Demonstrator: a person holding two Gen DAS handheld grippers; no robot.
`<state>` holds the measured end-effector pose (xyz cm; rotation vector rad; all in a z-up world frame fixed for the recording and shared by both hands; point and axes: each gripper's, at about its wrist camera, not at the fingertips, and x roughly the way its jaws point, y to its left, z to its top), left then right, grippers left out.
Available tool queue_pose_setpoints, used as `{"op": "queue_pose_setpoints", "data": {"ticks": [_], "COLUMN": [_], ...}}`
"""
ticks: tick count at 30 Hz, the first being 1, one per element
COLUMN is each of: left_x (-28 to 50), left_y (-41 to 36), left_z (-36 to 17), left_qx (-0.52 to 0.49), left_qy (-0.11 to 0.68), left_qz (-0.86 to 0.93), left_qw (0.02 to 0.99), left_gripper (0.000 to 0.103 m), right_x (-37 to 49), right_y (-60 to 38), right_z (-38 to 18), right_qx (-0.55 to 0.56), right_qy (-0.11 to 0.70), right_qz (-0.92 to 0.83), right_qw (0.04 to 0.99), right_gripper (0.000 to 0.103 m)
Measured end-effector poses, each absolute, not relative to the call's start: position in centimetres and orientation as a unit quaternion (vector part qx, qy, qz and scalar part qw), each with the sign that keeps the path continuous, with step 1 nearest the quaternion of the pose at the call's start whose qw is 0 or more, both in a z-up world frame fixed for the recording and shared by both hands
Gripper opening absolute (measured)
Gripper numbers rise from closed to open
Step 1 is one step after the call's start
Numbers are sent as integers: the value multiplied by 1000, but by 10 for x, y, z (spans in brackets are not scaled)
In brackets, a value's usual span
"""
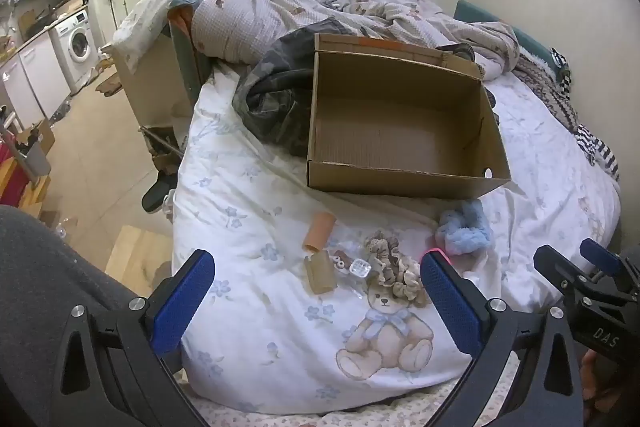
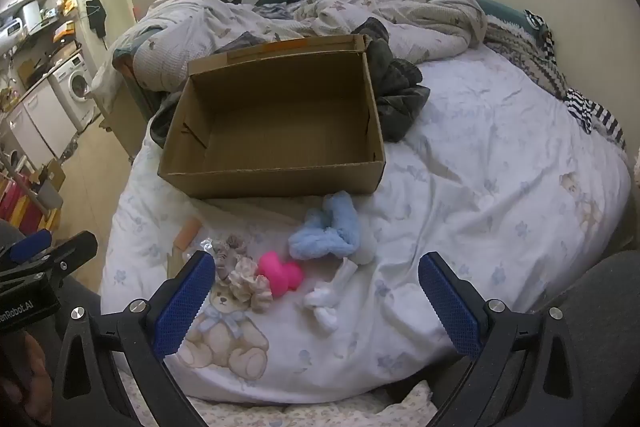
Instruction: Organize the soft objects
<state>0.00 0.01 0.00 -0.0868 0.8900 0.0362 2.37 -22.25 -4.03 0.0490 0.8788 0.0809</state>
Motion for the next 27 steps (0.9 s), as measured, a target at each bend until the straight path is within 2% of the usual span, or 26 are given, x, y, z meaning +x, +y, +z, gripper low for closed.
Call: {"op": "queue_pose_setpoints", "data": {"ticks": [27], "left_x": [0], "left_y": [0], "left_z": [0], "left_qx": [-36], "left_qy": [428], "left_qz": [20], "left_qw": [903], "left_gripper": [103], "right_x": [24], "right_y": [-221], "right_z": [-41], "right_qx": [24], "right_qy": [420], "right_qz": [39], "right_qw": [906], "right_gripper": [103]}}
